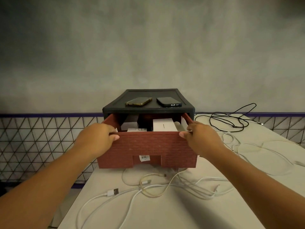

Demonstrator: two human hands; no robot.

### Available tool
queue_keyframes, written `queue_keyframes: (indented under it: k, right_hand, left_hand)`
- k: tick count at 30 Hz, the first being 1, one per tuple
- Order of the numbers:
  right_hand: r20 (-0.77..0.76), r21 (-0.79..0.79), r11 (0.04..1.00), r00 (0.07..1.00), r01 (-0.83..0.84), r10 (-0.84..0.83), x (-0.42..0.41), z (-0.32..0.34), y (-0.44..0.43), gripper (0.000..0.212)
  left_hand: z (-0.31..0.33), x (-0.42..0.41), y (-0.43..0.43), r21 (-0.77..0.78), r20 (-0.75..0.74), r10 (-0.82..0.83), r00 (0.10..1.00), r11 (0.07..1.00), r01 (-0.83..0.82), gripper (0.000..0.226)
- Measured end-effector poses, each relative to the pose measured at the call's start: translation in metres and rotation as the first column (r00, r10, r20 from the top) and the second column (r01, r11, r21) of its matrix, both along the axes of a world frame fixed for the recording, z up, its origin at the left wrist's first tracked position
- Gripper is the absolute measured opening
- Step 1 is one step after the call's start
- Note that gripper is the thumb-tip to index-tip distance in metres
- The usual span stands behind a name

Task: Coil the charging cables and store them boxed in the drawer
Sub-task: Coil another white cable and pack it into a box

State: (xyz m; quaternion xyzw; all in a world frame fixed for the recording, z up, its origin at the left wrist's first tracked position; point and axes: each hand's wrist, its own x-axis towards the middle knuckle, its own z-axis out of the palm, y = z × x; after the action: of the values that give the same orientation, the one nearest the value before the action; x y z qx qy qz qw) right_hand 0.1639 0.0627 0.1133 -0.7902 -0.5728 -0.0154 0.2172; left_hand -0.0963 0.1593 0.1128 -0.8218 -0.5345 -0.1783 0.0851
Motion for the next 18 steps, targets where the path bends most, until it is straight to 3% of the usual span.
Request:
queue_keyframes:
  k: [2,7,11,18]
  right_hand:
    - [0.021,-0.028,1.0,1.0,-0.007,0.008,0.007,-0.002,0.013,0.024]
    - [-0.019,-0.037,0.999,1.0,0.018,-0.019,0.021,-0.008,0.043,0.043]
    - [0.03,-0.017,1.0,0.999,-0.026,0.026,0.027,-0.01,0.064,0.037]
    - [0.009,0.002,0.999,0.999,-0.043,0.043,0.036,-0.015,0.087,0.035]
  left_hand:
    - [-0.003,0.01,0.008,0.005,0.008,0.014,1.0,1.0,-0.014,0.025]
    - [-0.007,0.028,0.035,-0.015,0.008,0.062,0.998,0.998,-0.062,0.025]
    - [-0.009,0.038,0.049,0.001,0.017,0.115,0.993,0.993,-0.115,0.027]
    - [-0.024,0.048,0.059,0.012,-0.006,0.174,0.985,0.985,-0.174,0.053]
